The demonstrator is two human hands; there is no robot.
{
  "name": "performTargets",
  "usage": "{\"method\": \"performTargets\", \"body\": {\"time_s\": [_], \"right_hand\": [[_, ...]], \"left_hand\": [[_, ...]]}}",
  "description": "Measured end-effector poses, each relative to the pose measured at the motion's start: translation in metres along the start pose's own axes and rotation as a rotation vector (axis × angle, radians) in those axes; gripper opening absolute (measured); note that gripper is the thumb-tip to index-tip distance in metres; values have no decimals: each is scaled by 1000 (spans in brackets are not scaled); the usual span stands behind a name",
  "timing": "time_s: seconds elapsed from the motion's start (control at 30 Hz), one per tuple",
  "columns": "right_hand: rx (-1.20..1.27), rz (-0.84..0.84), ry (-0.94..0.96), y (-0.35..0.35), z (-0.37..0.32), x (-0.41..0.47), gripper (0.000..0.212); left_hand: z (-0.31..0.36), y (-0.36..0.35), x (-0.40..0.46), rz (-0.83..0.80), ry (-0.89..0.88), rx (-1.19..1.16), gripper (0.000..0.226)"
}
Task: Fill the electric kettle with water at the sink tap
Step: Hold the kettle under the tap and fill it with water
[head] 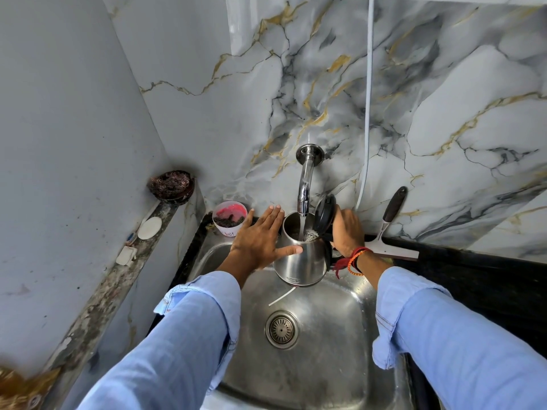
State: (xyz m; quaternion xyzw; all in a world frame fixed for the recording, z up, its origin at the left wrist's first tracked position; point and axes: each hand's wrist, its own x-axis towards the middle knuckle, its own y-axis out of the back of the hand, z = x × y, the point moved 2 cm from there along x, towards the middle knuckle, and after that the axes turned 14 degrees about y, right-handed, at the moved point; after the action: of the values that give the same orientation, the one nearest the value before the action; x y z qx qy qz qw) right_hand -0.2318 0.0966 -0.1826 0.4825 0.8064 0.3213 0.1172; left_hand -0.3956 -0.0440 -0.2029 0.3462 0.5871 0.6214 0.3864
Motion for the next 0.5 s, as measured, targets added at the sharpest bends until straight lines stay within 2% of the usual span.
{"method": "performTargets", "body": {"time_s": [0.43, 0.5], "right_hand": [[-3, 8, -9, 3, 4, 0, 55], [19, 32, -11, 5, 3, 0, 60]], "left_hand": [[5, 9, -1, -20, -33, 33, 122], [7, 17, 4, -43, -14, -53, 117]]}}
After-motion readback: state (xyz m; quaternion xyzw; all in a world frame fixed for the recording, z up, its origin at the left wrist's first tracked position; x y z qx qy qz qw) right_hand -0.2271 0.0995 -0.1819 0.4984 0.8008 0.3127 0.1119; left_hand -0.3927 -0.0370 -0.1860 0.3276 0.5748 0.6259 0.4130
